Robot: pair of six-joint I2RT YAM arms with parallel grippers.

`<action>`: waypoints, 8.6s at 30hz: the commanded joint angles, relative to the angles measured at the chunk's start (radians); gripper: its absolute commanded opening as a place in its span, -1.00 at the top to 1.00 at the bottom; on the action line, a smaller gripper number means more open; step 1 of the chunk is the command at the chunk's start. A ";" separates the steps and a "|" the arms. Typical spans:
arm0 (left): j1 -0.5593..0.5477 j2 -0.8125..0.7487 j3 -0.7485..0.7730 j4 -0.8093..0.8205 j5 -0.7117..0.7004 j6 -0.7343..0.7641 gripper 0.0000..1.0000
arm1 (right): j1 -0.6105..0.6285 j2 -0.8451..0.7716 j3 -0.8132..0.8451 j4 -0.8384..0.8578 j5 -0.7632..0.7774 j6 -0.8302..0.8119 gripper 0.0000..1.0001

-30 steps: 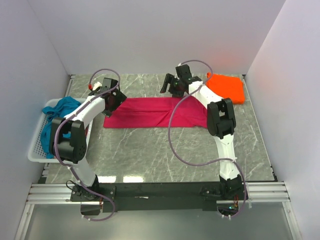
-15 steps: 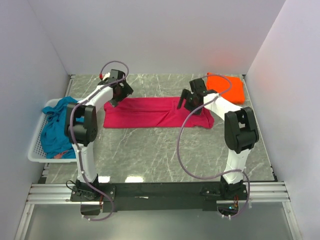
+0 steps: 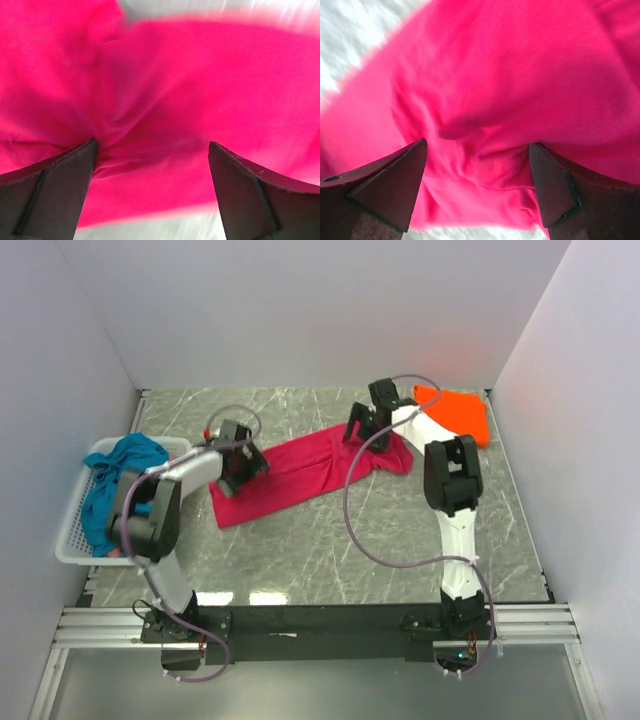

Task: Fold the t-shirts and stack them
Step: Fold the tshirt

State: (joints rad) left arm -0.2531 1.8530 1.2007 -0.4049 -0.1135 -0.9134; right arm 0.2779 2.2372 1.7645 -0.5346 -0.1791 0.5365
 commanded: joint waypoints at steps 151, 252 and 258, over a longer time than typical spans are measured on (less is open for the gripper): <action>-0.081 -0.155 0.100 -0.054 0.037 0.004 0.99 | 0.376 -0.406 -0.338 0.157 0.216 -0.127 1.00; -0.032 -0.138 -0.251 0.176 0.262 0.039 -0.15 | 0.179 -0.358 -0.507 0.271 -0.023 0.034 -0.50; -0.031 -0.107 -0.239 0.196 0.270 0.044 0.09 | 0.185 -0.344 -0.557 0.298 -0.074 0.054 -0.29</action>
State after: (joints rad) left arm -0.2790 1.7184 0.9451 -0.2276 0.1528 -0.8970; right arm 0.4557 1.9137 1.2255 -0.2642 -0.2146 0.5739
